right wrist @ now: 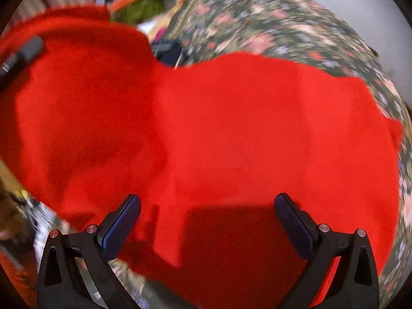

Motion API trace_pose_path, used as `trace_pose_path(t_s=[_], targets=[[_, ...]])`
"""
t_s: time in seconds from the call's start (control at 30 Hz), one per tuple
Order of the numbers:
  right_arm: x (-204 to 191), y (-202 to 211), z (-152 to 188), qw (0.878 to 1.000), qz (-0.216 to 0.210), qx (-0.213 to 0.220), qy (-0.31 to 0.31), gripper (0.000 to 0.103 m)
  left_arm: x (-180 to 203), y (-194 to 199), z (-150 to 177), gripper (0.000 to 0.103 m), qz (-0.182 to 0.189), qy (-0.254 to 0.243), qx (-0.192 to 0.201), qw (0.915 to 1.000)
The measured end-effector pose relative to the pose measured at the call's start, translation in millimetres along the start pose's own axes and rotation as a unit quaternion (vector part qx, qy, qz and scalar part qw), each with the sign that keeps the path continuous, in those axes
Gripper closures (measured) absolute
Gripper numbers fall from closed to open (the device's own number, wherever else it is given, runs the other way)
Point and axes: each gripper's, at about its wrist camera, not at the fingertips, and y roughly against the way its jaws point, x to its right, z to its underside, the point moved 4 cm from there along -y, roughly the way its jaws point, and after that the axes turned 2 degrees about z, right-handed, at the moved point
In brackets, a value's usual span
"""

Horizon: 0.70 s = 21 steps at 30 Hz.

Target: Fold large clothes

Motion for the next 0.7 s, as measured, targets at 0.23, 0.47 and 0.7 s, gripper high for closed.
trace_pose_path(t_s=[0.23,0.47,0.7], targets=[[93.4,106.2,41.9,0.987,0.003,0.102,-0.127,0.000,107.9,-39.4,-8.0,0.097,0.060,-0.085,-0.022,0.9943],[171.4,169.8,100.6,0.968,0.084,0.136,-0.194,0.000,210.9,-98.9,58.2,0.097,0.134,-0.151,-0.117,0.9725],[200.4,177.3,142.9,0.959,0.083,0.125,-0.242,0.000,220.5,-153.2,161.7,0.095,0.113,-0.181,-0.301,0.9294]])
